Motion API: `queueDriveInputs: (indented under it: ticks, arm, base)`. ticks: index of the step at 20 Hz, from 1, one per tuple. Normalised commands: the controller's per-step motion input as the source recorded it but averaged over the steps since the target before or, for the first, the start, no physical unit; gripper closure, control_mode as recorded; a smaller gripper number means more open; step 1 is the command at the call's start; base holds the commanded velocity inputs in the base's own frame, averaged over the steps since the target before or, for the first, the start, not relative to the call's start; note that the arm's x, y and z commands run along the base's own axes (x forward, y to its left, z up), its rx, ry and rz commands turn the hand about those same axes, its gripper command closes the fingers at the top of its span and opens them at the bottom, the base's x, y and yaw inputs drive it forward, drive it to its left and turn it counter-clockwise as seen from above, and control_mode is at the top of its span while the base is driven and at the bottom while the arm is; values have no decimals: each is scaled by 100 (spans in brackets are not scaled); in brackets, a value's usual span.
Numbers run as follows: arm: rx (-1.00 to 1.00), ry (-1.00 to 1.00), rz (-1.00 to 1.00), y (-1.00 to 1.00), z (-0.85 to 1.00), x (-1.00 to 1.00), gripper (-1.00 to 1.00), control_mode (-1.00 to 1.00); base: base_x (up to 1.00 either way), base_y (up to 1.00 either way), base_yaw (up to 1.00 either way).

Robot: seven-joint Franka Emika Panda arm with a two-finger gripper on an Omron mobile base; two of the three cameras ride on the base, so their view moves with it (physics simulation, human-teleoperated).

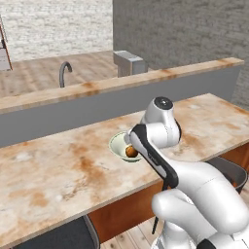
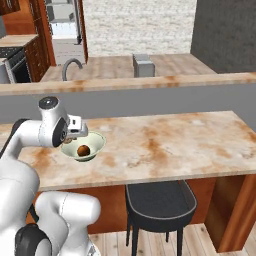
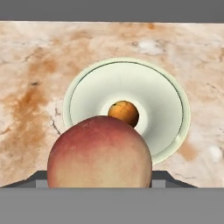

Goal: Retrieve the orange and peach from the fridge and place them into the bowl on the dining table.

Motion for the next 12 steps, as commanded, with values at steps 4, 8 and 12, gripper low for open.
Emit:
queueDriveInputs:
  ticks: [4,8,12]
  arm:
    - [0,2,0,-5,-29,11,100,-100]
    - [0,0,0,-1,-20,20,100,-100]
    - [0,0,-1,0,-12,33,100,-100]
  base:
    - [0,0,0]
    - [0,0,0]
    - [0,0,0]
